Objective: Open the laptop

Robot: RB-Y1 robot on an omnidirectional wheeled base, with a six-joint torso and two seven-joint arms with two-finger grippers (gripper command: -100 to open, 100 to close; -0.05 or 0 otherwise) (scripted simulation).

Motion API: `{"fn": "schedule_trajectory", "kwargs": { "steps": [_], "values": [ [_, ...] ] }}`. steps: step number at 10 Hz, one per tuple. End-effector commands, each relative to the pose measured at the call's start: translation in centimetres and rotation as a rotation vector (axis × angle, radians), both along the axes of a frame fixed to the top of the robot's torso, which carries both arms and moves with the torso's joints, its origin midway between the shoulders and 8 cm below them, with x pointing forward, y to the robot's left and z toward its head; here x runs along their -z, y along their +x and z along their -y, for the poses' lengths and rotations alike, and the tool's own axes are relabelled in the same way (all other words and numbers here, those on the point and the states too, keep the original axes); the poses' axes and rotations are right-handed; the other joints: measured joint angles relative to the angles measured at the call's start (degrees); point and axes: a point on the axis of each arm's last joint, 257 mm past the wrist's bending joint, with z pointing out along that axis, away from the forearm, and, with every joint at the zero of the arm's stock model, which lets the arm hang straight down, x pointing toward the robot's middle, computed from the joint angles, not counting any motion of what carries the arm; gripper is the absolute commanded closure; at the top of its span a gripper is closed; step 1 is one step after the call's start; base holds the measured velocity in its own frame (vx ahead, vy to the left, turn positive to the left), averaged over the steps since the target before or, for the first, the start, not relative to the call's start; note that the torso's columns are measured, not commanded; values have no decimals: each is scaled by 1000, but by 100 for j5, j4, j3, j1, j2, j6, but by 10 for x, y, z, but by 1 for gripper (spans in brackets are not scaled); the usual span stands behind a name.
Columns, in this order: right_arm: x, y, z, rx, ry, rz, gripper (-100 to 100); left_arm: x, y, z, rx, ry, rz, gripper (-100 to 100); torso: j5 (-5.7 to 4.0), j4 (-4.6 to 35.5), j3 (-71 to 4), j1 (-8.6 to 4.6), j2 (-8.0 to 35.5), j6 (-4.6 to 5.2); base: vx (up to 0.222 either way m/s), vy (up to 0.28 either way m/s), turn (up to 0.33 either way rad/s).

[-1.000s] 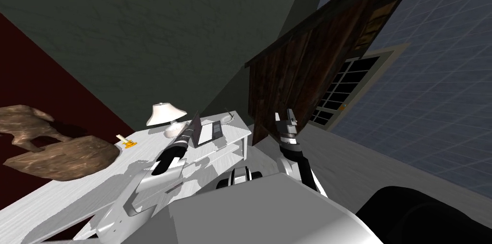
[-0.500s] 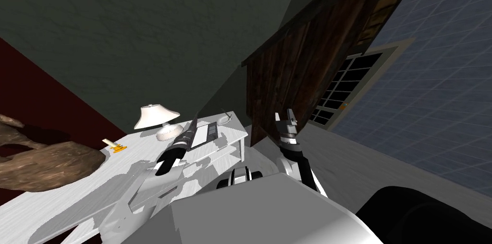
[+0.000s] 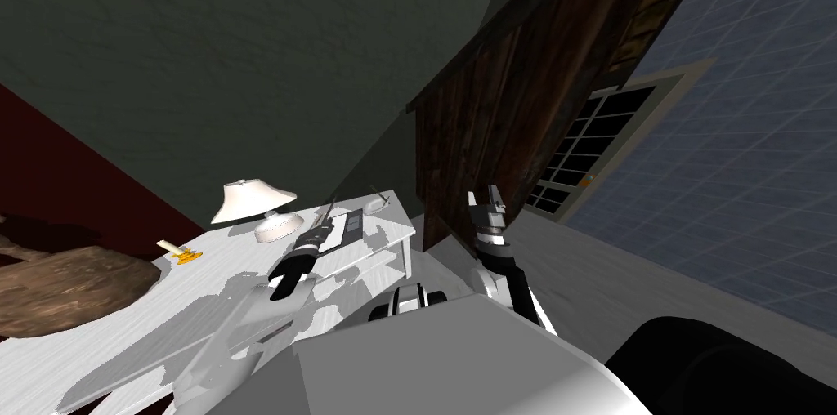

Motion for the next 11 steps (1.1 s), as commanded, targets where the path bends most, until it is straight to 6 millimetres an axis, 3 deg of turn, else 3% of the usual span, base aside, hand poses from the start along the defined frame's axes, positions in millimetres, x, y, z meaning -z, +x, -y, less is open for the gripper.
{"fn": "schedule_trajectory", "kwargs": {
  "steps": [1, 2, 3, 4, 5, 6, 7, 8, 9, 10, 11],
  "values": [
    [0, 0, 0, 0, 0, 0, 0, 19, -1, -5, 2, 53, -44, 100, -2, 6, 3, 9, 4, -4, 22, -64, 0],
    [0, 0, 0, 0, 0, 0, 0, 8, 2, -3, 6, 42, -22, 100, -2, 7, 4, 12, 6, -8, 10, -38, -3],
    [0, 0, 0, 0, 0, 0, 0, 18, 9, 25, 70, 90, -37, 100, -13, 19, 7, 8, 16, -4, 75, -9, 370],
    [0, 0, 0, 0, 0, 0, 0, 18, 9, 25, 70, 90, -37, 100, -17, 16, 7, 1, 14, -27, 99, -22, 286],
    [0, 0, 0, 0, 0, 0, 0, 27, 15, 53, 132, 132, -49, 100, -18, 11, 1, -2, 6, -14, 115, -12, 376],
    [0, 0, 0, 0, 0, 0, 0, 27, 15, 53, 133, 132, -49, 100, -11, -2, -13, 1, -21, -4, 90, -13, 308],
    [0, 0, 0, 0, 0, 0, 0, 36, 19, 81, 194, 174, -58, 100, -16, 3, -16, 7, -17, -11, 115, -8, 375],
    [0, 0, 0, 0, 0, 0, 0, 37, 19, 82, 197, 174, -59, 100, -10, -5, -12, 16, -17, -26, 101, -25, 268],
    [0, 0, 0, 0, 0, 0, 0, 45, 21, 110, 258, 216, -64, 100, -9, -4, -9, 25, -12, -24, 118, -25, 368],
    [0, 0, 0, 0, 0, 0, 0, 46, 21, 112, 261, 215, -64, 100, -8, -6, -16, 25, -26, -17, 92, -22, 298],
    [0, 0, 0, 0, 0, 0, 0, 54, 22, 142, 327, 257, -67, 100, -10, -6, -16, 26, -22, -21, 103, -27, 362]
  ]
}}
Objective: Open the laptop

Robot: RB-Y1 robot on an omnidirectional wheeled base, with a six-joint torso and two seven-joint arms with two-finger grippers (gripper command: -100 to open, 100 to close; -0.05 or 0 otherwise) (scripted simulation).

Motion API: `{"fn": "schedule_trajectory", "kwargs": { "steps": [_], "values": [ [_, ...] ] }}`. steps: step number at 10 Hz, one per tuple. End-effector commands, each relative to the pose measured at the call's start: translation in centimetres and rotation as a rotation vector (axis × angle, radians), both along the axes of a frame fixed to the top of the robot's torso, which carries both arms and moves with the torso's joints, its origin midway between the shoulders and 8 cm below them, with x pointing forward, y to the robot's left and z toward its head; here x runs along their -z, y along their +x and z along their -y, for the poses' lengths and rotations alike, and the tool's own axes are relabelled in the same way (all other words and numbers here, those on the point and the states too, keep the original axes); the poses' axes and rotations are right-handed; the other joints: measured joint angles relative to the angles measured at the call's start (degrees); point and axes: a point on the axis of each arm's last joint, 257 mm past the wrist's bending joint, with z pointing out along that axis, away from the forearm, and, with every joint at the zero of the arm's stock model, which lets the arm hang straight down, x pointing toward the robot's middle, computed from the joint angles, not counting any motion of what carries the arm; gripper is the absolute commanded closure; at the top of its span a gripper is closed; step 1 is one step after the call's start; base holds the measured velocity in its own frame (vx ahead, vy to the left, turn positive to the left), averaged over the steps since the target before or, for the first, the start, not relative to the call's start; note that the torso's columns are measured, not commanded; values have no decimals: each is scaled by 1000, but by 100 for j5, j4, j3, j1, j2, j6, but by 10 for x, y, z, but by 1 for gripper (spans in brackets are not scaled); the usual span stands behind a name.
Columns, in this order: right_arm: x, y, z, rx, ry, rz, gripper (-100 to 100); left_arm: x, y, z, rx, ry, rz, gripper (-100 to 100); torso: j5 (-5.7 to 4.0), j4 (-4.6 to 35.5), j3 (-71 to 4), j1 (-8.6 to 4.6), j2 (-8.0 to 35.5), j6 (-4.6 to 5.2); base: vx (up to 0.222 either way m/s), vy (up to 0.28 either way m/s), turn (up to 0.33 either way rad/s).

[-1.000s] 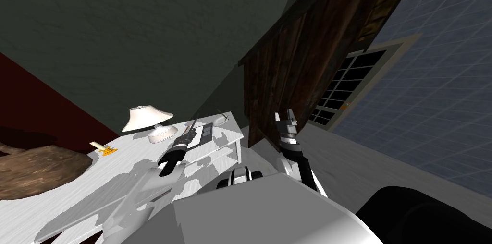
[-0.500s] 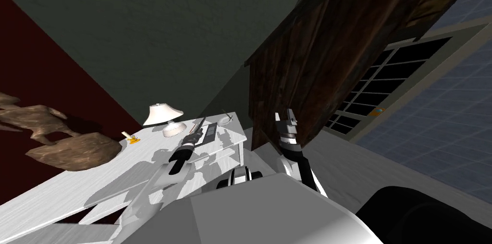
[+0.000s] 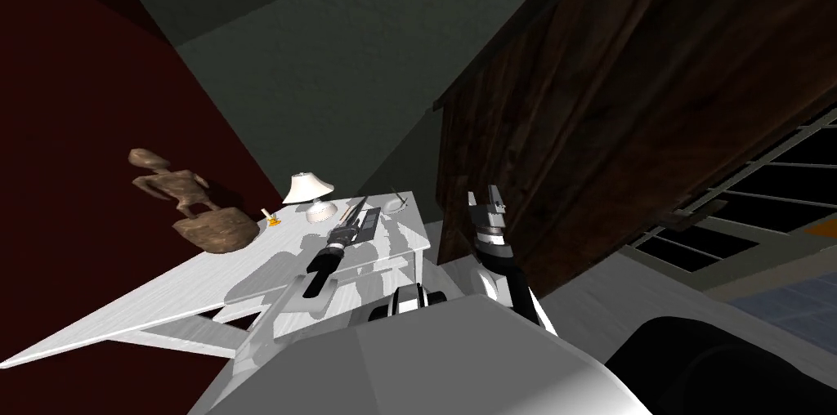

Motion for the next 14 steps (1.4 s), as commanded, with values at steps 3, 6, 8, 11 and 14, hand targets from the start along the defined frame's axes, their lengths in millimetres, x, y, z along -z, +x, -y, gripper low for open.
{"fn": "schedule_trajectory", "kwargs": {
  "steps": [3, 6, 8, 11, 14],
  "values": [
    [0, 0, 0, 0, 0, 0, 0, 27, -3, 58, 127, 88, -26, 100, 3, -6, 4, -5, 5, -4, 92, -34, 333],
    [0, 0, 0, 0, 0, 0, 0, 43, -11, 120, 263, 167, -18, 100, 3, -4, 15, -6, 22, 1, 36, -61, 285],
    [0, 0, 0, 0, 0, 0, 0, 43, -11, 120, 263, 167, -18, 100, -4, -9, 43, -54, 69, 7, -23, -47, 133],
    [0, 0, 0, 0, 0, 0, 0, 14, -2, 115, 239, 178, 3, -100, -28, 37, 31, -58, 55, 25, -17, 17, -81],
    [0, 0, 0, 0, 0, 0, 0, 3, 0, 113, 223, 180, 2, -100, -37, 38, 27, -83, 49, 26, -19, 23, -48]
  ]
}}
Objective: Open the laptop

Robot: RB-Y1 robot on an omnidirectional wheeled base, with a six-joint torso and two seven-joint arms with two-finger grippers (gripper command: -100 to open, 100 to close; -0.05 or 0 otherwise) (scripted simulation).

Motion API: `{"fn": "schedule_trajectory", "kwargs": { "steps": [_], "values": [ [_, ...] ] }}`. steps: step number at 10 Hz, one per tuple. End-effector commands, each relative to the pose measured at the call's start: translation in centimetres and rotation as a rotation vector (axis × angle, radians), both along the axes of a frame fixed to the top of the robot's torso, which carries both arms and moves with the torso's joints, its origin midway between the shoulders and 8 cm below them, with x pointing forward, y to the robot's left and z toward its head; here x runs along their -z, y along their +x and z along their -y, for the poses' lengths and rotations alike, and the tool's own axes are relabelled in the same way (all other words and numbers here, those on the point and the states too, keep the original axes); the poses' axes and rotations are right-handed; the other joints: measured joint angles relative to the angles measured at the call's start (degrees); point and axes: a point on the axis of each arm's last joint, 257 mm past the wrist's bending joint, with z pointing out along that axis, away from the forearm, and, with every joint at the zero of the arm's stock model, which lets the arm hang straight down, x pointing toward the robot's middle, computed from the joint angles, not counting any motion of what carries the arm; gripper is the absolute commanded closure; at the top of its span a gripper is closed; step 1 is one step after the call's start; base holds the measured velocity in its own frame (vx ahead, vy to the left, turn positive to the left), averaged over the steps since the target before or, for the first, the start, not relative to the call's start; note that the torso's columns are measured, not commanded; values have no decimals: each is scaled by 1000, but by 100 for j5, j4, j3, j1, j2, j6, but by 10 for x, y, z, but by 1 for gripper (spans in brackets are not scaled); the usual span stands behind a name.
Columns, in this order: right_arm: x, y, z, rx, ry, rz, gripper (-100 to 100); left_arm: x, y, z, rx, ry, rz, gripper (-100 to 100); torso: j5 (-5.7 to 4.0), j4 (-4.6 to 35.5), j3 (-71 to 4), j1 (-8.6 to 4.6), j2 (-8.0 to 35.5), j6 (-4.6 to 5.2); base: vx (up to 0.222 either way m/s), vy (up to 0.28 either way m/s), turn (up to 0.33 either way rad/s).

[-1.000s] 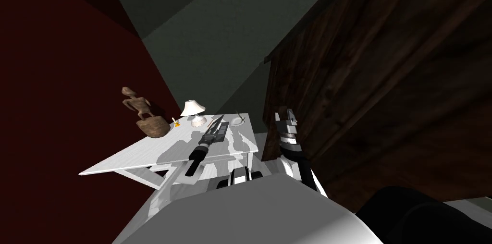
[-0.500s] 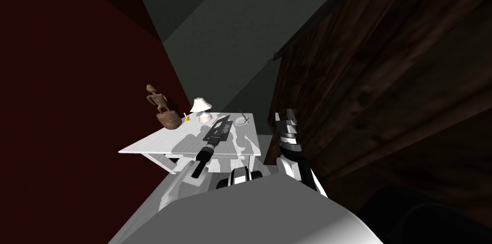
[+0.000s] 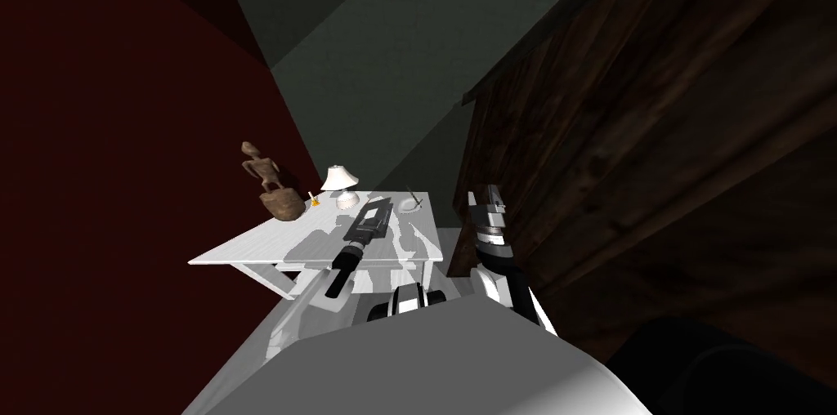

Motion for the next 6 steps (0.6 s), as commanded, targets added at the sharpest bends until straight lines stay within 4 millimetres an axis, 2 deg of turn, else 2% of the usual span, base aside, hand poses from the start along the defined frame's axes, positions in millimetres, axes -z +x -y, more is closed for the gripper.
{"fn": "schedule_trajectory", "kwargs": {
  "steps": [1, 6],
  "values": [
    [0, 0, 0, 0, 0, 0, 0, -13, 2, -3, -19, 2, -2, -100, -1, 0, -1, -1, -2, 2, -17, 16, -82],
    [0, 0, 0, 0, 0, 0, 0, -35, 3, -6, -49, 2, -3, -100, 1, 0, 0, 5, 0, 1, -20, 18, -63]
  ]
}}
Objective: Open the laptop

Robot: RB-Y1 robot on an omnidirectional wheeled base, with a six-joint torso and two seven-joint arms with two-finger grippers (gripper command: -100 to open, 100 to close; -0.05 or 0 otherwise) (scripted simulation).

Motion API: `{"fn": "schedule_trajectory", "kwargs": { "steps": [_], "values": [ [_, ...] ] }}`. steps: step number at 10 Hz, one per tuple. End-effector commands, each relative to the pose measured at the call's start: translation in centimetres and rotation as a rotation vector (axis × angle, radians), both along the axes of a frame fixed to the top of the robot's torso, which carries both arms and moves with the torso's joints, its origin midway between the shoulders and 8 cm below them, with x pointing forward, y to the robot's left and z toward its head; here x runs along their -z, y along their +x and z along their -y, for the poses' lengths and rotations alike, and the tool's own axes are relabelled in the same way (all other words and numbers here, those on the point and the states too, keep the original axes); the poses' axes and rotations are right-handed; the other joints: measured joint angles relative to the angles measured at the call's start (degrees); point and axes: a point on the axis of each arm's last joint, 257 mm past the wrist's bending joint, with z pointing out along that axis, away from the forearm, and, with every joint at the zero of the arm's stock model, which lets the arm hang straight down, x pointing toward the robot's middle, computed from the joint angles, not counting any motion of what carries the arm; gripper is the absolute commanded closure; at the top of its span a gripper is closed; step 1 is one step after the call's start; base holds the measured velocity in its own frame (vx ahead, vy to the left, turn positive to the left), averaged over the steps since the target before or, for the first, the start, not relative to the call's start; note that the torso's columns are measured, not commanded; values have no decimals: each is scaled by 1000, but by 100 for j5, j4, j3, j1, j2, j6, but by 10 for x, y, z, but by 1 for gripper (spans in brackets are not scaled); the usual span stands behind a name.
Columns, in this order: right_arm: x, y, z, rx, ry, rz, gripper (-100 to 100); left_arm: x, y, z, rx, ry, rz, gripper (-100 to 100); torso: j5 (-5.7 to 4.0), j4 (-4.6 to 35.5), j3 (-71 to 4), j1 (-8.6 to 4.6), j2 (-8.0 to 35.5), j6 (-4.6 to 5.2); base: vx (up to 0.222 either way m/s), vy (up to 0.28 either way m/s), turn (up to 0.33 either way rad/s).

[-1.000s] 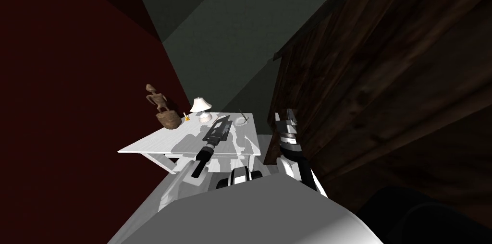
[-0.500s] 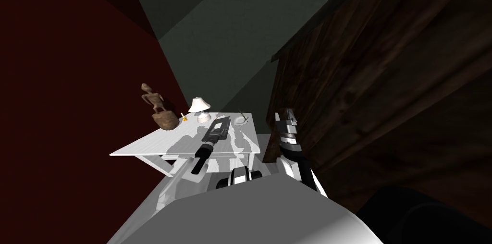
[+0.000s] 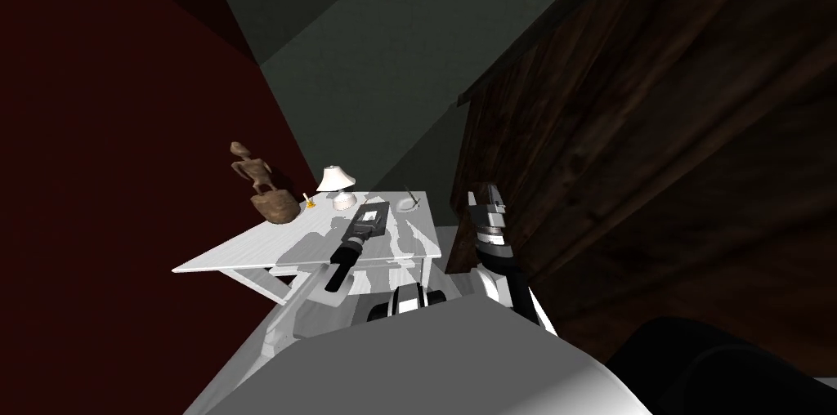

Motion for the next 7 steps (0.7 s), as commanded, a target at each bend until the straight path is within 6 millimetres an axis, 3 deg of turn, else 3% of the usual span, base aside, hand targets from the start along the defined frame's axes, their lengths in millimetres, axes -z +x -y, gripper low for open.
{"fn": "schedule_trajectory", "kwargs": {
  "steps": [1, 2, 7],
  "values": [
    [0, 0, 0, 0, 0, 0, 0, -5, 0, -1, -7, 0, -1, -100, 0, 0, 1, 1, 1, 0, -8, 10, -19],
    [0, 0, 0, 0, 0, 0, 0, -5, 0, -2, -10, -1, -3, 0, 0, 0, 0, 0, -1, -2, 0, 0, 0],
    [0, 0, 0, 0, 0, 0, 0, -5, 0, -2, -10, 0, -3, 0, 0, 1, 2, 2, 3, -1, 0, 0, 0]
  ]
}}
